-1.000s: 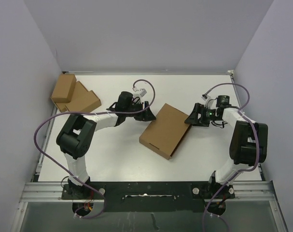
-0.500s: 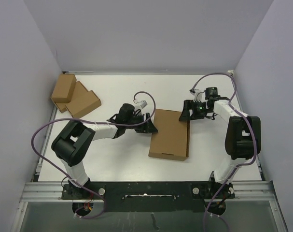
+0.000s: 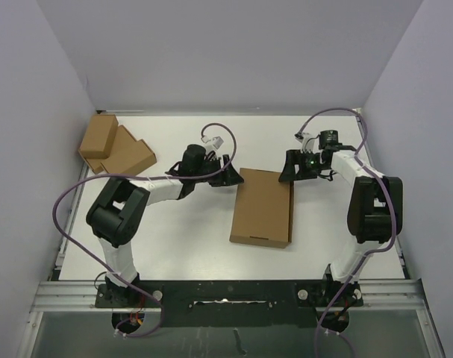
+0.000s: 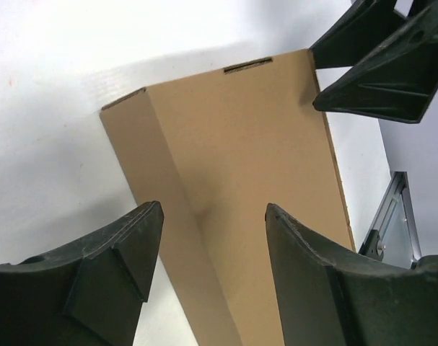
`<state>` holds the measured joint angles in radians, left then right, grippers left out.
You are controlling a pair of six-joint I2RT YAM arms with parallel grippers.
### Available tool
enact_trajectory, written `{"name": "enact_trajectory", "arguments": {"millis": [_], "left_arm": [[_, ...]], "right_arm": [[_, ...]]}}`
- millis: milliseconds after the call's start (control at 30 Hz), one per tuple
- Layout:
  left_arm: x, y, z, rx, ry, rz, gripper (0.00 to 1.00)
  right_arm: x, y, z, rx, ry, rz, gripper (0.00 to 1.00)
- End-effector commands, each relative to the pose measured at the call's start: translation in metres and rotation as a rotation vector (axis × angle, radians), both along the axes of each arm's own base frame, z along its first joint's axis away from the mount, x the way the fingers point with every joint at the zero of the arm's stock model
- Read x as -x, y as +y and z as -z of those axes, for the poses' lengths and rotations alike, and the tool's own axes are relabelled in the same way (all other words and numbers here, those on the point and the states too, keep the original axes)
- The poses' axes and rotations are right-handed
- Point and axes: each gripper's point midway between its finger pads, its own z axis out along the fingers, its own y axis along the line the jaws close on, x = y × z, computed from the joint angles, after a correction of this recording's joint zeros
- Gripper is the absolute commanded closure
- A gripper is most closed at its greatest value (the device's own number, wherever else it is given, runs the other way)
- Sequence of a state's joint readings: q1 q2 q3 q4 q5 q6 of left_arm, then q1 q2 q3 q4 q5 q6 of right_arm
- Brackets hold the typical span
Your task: Fold the paper box
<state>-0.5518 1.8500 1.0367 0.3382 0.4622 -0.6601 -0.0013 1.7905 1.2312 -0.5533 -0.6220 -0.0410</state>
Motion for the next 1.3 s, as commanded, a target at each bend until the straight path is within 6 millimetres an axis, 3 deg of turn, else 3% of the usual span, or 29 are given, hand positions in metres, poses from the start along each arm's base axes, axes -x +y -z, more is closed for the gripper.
{"name": "enact_trajectory", "arguments": {"millis": [0, 233, 433, 733, 933, 1100, 1200, 1267], "left_arm": [[-0.004, -0.012, 0.006, 0.027, 0.014, 0.035, 0.45], [0.001, -0.020, 0.008, 0.040, 0.021, 0.075, 0.52], [0.013, -0.037, 0.011, 0.061, 0.024, 0.164, 0.66], [0.024, -0.053, 0.021, 0.064, 0.036, 0.227, 0.68], [0.009, -0.032, 0.023, 0.077, 0.072, 0.126, 0.68], [0.002, -0.024, 0.020, 0.084, 0.070, 0.103, 0.67], [-0.002, -0.023, 0.014, 0.089, 0.057, 0.102, 0.66], [-0.004, -0.022, 0.011, 0.092, 0.048, 0.104, 0.66]], "right_arm": [[-0.008, 0.008, -0.008, 0.004, -0.031, -0.019, 0.29], [-0.006, 0.017, -0.003, 0.032, -0.024, -0.042, 0.35], [-0.005, 0.028, 0.003, 0.053, -0.023, -0.088, 0.40], [0.004, 0.053, -0.004, 0.057, -0.096, -0.274, 0.46], [-0.002, 0.023, -0.026, 0.029, -0.146, -0.238, 0.25], [0.004, 0.000, -0.056, -0.011, -0.268, -0.289, 0.22], [-0.002, -0.026, -0.061, 0.043, -0.315, -0.233, 0.28], [-0.005, -0.042, -0.054, 0.070, -0.296, -0.172, 0.54]]}}
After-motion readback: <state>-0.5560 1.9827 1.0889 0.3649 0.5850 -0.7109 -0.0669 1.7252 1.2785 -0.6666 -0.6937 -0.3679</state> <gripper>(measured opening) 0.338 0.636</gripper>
